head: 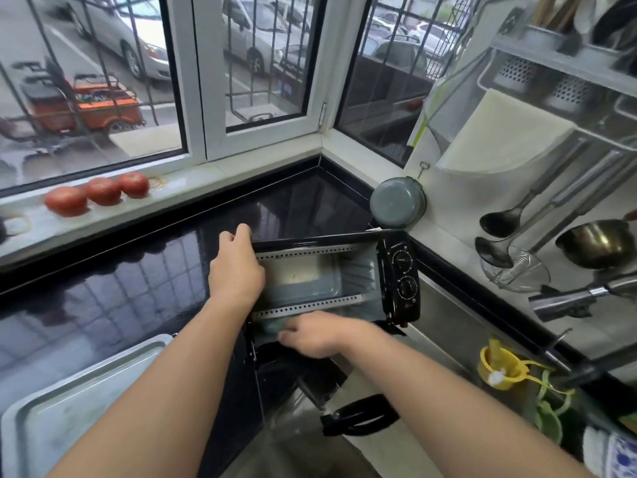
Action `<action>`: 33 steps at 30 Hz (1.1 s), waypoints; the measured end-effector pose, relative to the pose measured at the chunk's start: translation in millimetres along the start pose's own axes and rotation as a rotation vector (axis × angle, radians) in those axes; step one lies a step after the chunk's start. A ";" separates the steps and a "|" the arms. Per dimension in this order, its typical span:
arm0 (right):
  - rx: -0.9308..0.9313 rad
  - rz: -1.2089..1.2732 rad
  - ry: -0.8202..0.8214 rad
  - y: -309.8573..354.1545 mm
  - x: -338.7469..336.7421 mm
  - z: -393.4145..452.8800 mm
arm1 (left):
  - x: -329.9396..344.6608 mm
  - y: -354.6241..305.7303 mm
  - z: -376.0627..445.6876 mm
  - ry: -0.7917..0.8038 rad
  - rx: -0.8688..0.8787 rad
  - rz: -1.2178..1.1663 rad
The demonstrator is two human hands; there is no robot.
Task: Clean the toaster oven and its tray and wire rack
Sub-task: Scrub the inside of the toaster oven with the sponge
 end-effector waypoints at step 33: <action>0.704 0.824 -0.502 -90.0 -62.9 125.4 | 2.0 -0.6 32.0 0.046 -0.028 0.033</action>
Point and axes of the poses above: each hand's wrist, its own z-axis towards the middle knuckle, its own x-axis out of the palm, y = z × x, the point moved 8 cm from there along z, towards the middle knuckle, and after that the axes turned 7 degrees about -z, right-handed, at the moved point
